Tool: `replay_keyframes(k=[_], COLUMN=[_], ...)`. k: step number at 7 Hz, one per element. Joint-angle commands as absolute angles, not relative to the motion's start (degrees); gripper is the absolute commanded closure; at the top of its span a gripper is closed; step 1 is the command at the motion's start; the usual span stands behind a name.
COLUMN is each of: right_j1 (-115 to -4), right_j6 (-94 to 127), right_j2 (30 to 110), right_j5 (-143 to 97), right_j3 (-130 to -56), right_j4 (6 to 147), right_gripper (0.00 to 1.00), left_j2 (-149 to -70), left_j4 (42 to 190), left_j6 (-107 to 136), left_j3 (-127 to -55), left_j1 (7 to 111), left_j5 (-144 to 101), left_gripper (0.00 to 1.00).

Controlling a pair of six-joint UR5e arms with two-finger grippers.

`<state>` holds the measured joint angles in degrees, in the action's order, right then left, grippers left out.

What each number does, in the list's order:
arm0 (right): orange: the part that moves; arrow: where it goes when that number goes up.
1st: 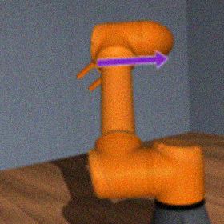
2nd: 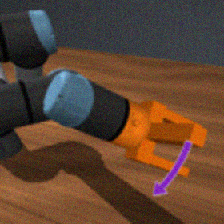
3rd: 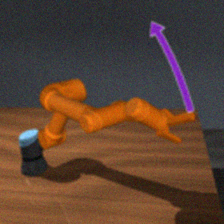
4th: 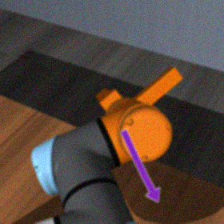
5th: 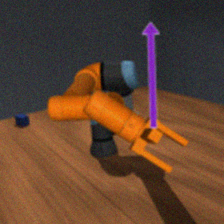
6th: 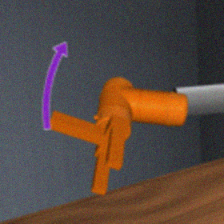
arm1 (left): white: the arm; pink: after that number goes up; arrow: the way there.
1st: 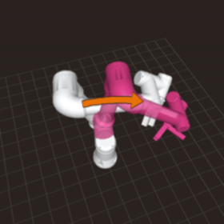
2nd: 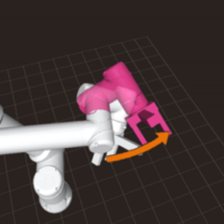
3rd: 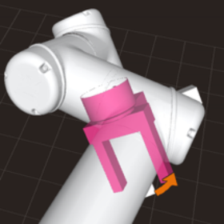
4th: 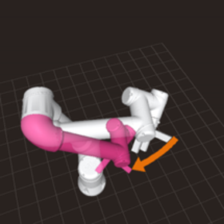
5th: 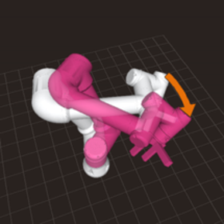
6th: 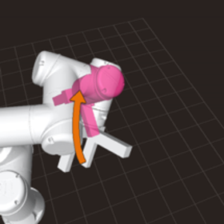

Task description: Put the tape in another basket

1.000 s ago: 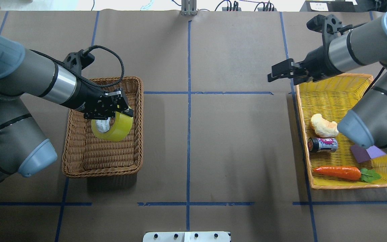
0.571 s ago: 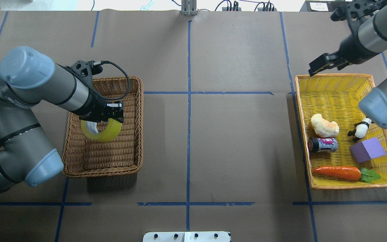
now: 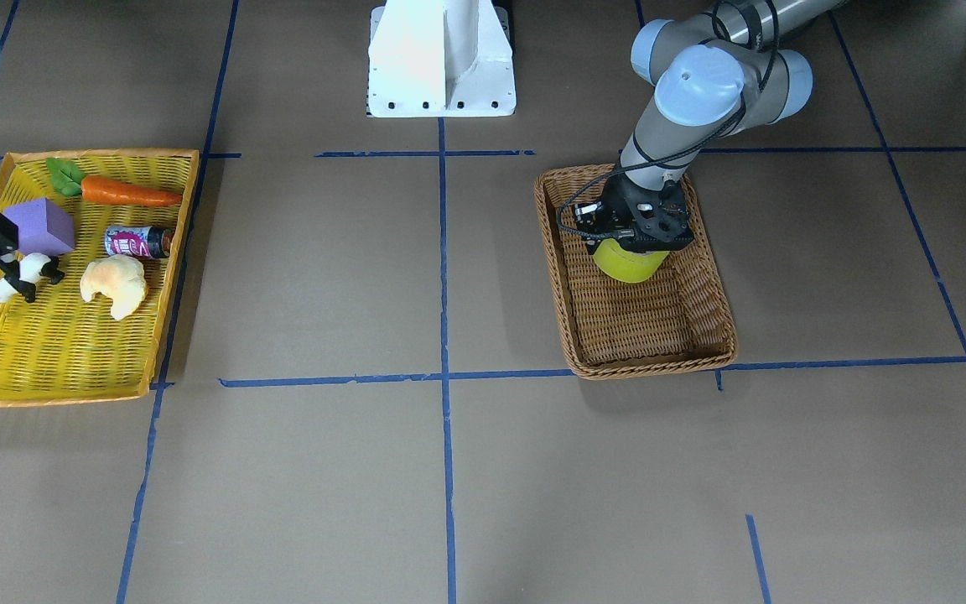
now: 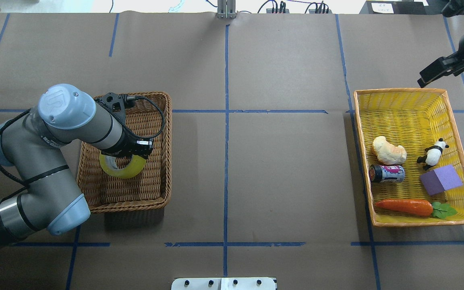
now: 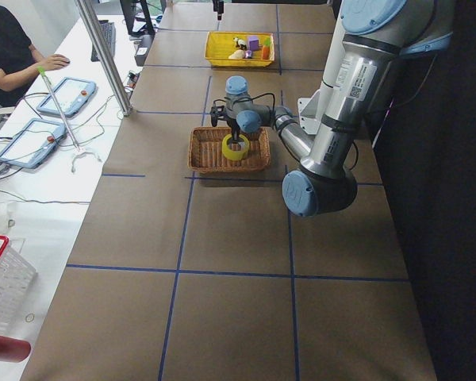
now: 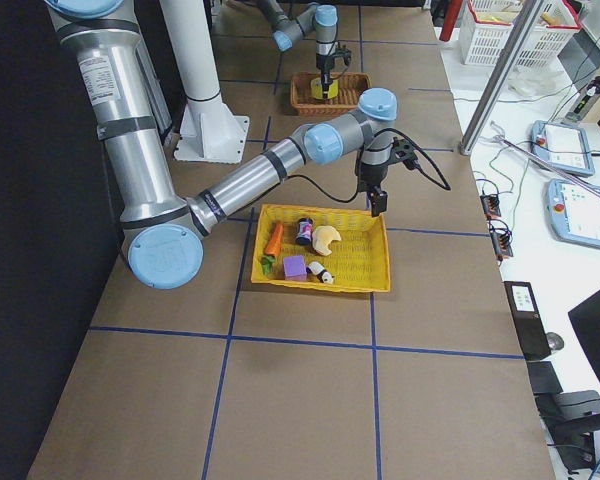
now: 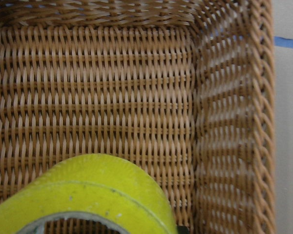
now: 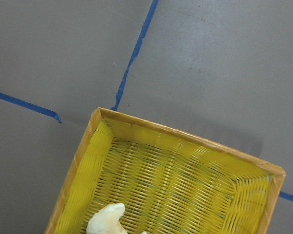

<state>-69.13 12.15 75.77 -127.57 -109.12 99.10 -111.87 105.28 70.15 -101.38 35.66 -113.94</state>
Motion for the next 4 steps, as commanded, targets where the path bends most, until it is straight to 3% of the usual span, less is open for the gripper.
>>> replay_keyframes(k=[1, 4], right_j1=[-70.7, -73.7], right_j6=[10.0, 3.7], right_j2=[76.0, 79.7], right_j5=[-128.6, -131.0], right_j3=[-108.8, -108.0], right_j4=[100.4, 100.2], right_gripper=[0.0, 0.0], left_j2=[-111.9, -111.5], left_j4=[105.2, 100.1], left_j6=[67.1, 63.2], left_j3=[-101.1, -105.3], left_j1=[36.2, 45.0], left_j5=[-113.6, -122.1], left_gripper=[0.0, 0.0])
